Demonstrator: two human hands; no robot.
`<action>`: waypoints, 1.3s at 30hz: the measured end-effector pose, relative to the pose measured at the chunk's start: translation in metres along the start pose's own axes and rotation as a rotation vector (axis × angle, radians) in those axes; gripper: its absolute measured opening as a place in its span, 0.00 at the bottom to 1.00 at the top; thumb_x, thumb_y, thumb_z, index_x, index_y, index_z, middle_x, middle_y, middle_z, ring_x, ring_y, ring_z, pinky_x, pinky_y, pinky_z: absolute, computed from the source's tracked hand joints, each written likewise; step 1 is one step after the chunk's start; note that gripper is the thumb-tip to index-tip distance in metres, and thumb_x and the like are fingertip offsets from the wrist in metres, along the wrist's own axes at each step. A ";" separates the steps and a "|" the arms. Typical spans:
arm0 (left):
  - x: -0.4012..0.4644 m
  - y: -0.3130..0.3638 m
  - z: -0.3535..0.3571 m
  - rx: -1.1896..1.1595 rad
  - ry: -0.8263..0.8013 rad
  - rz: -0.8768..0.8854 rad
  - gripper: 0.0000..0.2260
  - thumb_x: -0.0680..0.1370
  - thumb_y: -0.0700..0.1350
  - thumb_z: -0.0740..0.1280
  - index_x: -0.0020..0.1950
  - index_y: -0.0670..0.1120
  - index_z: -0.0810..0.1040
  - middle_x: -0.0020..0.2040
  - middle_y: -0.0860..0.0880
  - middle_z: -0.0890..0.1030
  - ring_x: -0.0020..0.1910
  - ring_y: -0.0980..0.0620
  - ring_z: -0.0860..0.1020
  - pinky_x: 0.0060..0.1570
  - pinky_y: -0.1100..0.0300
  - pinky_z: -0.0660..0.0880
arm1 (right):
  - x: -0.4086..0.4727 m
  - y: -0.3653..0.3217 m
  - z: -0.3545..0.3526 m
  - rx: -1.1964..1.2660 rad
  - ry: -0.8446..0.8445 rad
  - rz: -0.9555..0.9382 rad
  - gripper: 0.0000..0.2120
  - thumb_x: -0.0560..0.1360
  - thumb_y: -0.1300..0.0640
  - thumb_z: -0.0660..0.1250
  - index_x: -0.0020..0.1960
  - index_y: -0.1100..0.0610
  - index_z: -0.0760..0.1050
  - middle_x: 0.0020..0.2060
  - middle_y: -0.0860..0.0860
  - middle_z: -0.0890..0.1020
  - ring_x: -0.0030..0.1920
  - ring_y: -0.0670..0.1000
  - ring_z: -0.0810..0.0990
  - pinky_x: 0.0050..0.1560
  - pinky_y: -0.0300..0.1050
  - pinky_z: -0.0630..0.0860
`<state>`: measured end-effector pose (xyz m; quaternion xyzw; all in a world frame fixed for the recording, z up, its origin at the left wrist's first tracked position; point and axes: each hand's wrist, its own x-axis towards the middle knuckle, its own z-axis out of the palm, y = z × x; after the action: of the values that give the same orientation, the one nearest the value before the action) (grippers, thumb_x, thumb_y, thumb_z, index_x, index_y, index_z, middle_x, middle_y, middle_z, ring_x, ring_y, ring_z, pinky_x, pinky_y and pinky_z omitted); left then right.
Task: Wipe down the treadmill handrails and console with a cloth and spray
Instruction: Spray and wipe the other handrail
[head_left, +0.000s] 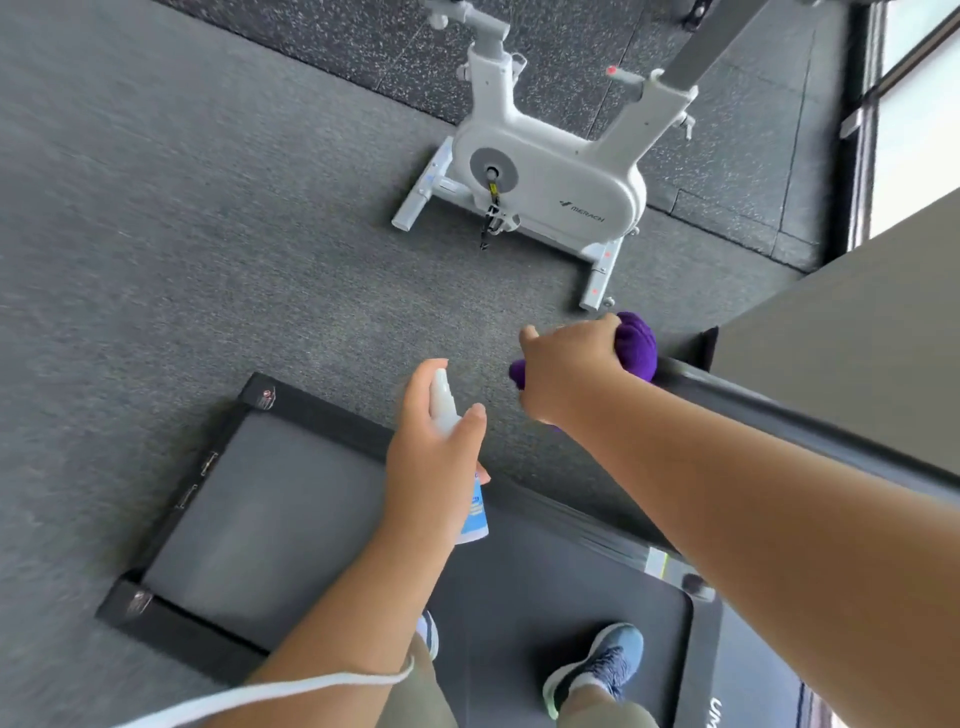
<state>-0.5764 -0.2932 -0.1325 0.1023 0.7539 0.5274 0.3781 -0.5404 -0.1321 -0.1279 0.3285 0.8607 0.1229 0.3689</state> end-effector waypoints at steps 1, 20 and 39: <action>-0.006 0.005 0.009 0.000 -0.015 0.007 0.19 0.79 0.44 0.67 0.64 0.65 0.71 0.59 0.47 0.78 0.26 0.50 0.77 0.41 0.49 0.83 | -0.006 0.015 0.003 0.135 0.088 0.026 0.29 0.78 0.38 0.60 0.73 0.53 0.65 0.53 0.54 0.81 0.55 0.61 0.79 0.55 0.58 0.70; -0.098 0.018 0.138 0.297 -0.284 0.053 0.20 0.80 0.45 0.68 0.62 0.70 0.72 0.35 0.49 0.80 0.31 0.48 0.79 0.47 0.42 0.81 | -0.183 0.262 0.283 0.795 0.599 0.705 0.24 0.81 0.39 0.51 0.43 0.57 0.73 0.43 0.58 0.81 0.49 0.64 0.77 0.56 0.58 0.72; -0.073 -0.018 0.175 0.543 -0.449 0.063 0.23 0.79 0.47 0.68 0.63 0.73 0.68 0.36 0.46 0.79 0.30 0.48 0.81 0.41 0.53 0.80 | -0.181 0.129 0.247 2.484 0.457 1.470 0.13 0.81 0.52 0.59 0.39 0.53 0.74 0.29 0.43 0.73 0.24 0.41 0.69 0.33 0.40 0.68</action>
<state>-0.4029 -0.2156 -0.1416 0.3358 0.7613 0.2832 0.4770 -0.2095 -0.1607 -0.1416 0.7589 0.0910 -0.4782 -0.4325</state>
